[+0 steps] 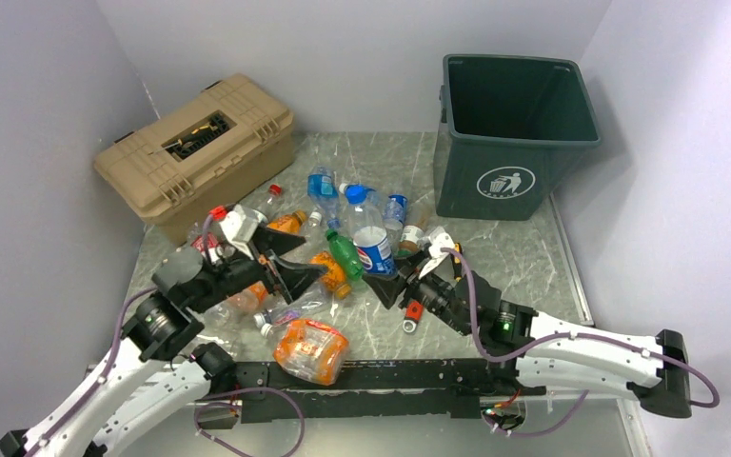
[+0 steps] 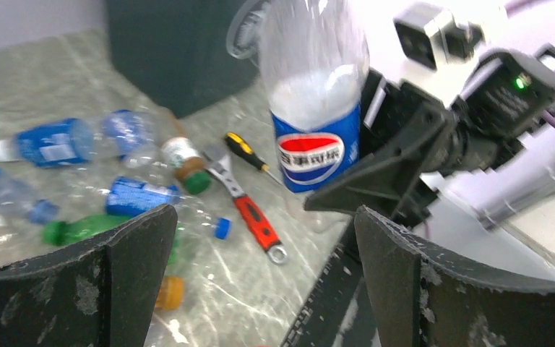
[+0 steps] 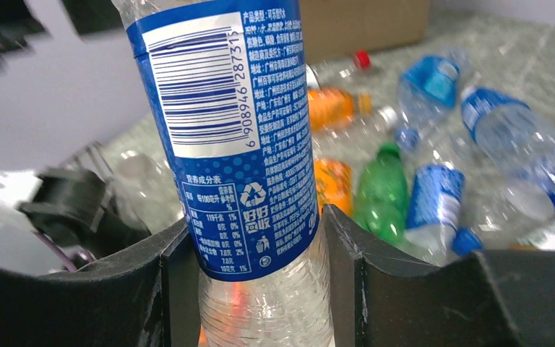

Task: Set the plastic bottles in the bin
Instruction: Pick up the plastic bottle at the center of the board, then place the plastic bottle in the trash bin.

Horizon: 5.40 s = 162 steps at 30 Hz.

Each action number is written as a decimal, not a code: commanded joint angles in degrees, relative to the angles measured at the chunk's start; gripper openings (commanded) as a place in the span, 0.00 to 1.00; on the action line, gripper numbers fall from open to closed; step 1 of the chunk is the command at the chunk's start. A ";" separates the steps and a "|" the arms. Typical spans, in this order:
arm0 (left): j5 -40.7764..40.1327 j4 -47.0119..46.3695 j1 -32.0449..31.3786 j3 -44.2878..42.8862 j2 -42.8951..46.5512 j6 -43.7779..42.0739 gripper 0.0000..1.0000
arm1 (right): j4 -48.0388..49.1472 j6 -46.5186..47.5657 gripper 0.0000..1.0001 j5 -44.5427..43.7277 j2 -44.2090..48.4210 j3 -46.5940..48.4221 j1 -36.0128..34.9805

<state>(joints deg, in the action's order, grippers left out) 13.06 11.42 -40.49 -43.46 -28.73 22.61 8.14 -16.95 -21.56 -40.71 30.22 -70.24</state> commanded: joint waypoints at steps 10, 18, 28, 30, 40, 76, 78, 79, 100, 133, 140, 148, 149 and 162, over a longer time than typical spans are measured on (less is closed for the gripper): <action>19.50 -9.53 -0.03 0.44 -4.31 3.66 0.99 | 32.22 -2.23 0.42 10.27 -9.52 -2.49 -0.16; 18.15 -9.25 0.04 0.62 -4.30 3.07 0.98 | 41.34 -6.31 0.42 19.16 -14.33 -4.27 -0.16; 18.83 -10.18 0.04 1.19 -4.62 3.01 0.94 | 48.68 -11.37 0.42 28.06 -21.27 -3.79 -0.16; 20.90 -10.40 0.02 0.83 -5.48 2.45 0.82 | 49.73 -12.00 0.42 28.65 -22.31 -3.60 -0.16; 25.45 -10.98 0.02 -0.13 -8.05 1.69 0.53 | 49.90 -12.54 0.45 29.23 -23.66 -2.95 -0.16; 36.58 -9.93 -0.04 -1.88 -12.70 -1.92 0.00 | -23.25 0.63 0.92 8.57 -12.64 44.71 3.76; 36.94 -9.53 -0.11 -2.06 -12.69 -2.25 0.00 | -24.40 -1.45 0.92 14.00 -13.20 46.22 7.15; 36.88 -9.36 -0.09 -2.06 -12.53 -2.42 0.00 | -24.76 -2.88 0.92 17.20 -13.21 46.62 9.34; 35.45 -8.36 -0.55 -1.99 -11.96 -3.41 0.00 | -13.76 -14.08 0.81 47.41 -20.63 43.05 20.20; 33.96 -8.08 -0.64 -1.98 -11.85 -3.42 0.00 | -16.50 -12.31 0.52 50.68 -25.79 44.05 17.34; 33.94 -8.17 -0.62 -1.91 -11.85 -3.27 0.00 | -15.59 -12.49 0.17 50.68 -25.19 43.31 17.24; 28.38 -7.30 -0.64 -1.90 -10.90 -1.96 0.83 | -18.48 -10.72 0.00 46.65 -23.37 44.77 17.24; 25.96 -6.67 -0.64 -1.81 -9.97 -1.77 0.87 | -20.65 -9.39 0.00 44.24 -22.75 46.10 17.24; -16.79 -6.59 -0.62 6.86 15.07 -0.55 0.99 | 8.23 28.99 0.00 -17.20 -8.89 48.50 17.33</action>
<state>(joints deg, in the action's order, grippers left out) 7.55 4.82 -40.97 -37.19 -13.08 22.15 -13.50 -8.75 -14.81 -54.06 85.54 -53.04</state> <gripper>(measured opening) 0.994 0.394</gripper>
